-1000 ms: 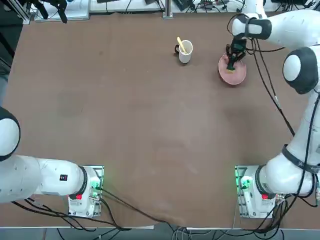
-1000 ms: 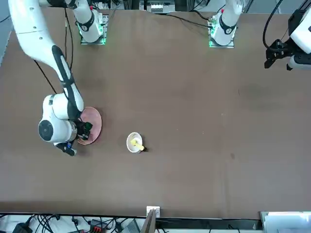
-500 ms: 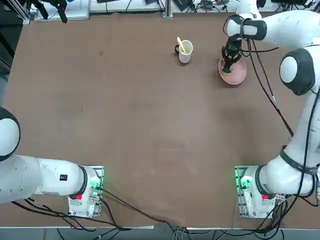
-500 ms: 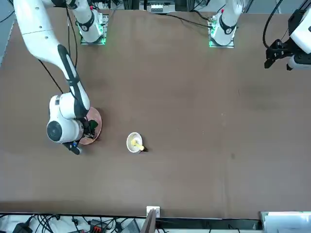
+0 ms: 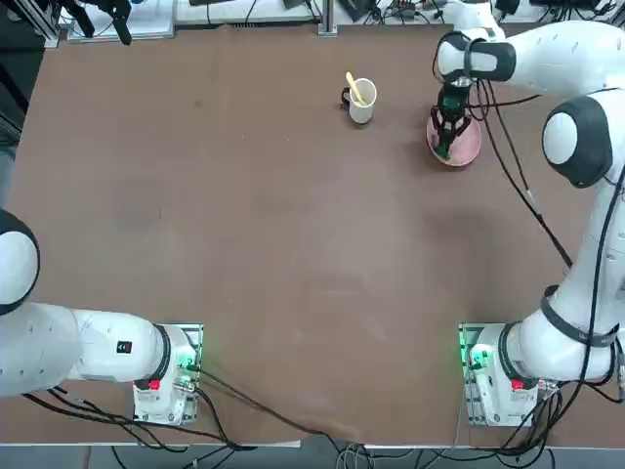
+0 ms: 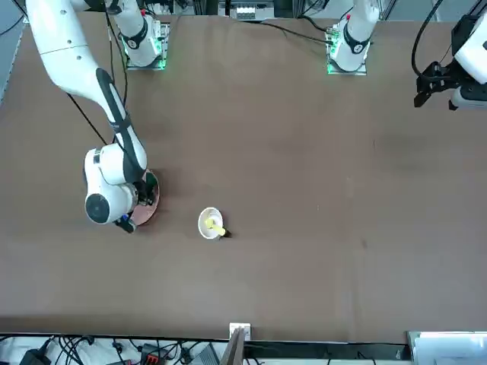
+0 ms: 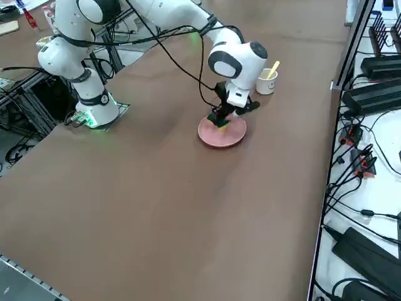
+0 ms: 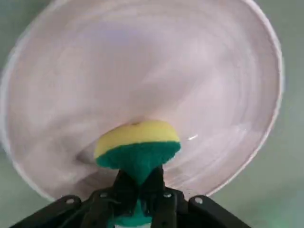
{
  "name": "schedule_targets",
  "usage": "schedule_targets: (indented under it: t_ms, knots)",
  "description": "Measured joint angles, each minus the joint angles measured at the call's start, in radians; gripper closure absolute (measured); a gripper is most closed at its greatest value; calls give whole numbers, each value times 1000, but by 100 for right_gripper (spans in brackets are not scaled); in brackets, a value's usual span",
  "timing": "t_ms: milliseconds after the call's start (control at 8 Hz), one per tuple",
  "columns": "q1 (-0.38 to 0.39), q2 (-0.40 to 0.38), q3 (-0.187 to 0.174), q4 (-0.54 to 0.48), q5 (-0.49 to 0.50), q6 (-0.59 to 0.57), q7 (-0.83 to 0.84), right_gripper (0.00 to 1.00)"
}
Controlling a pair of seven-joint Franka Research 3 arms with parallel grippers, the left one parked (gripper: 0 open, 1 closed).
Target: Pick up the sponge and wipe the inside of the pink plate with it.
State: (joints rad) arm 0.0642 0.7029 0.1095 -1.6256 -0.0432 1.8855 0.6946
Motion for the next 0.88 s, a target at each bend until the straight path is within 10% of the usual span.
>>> schedule_targets:
  t_ms: [875]
  knots:
    - [-22, -30, -58, -57, -167, 5, 0, 92]
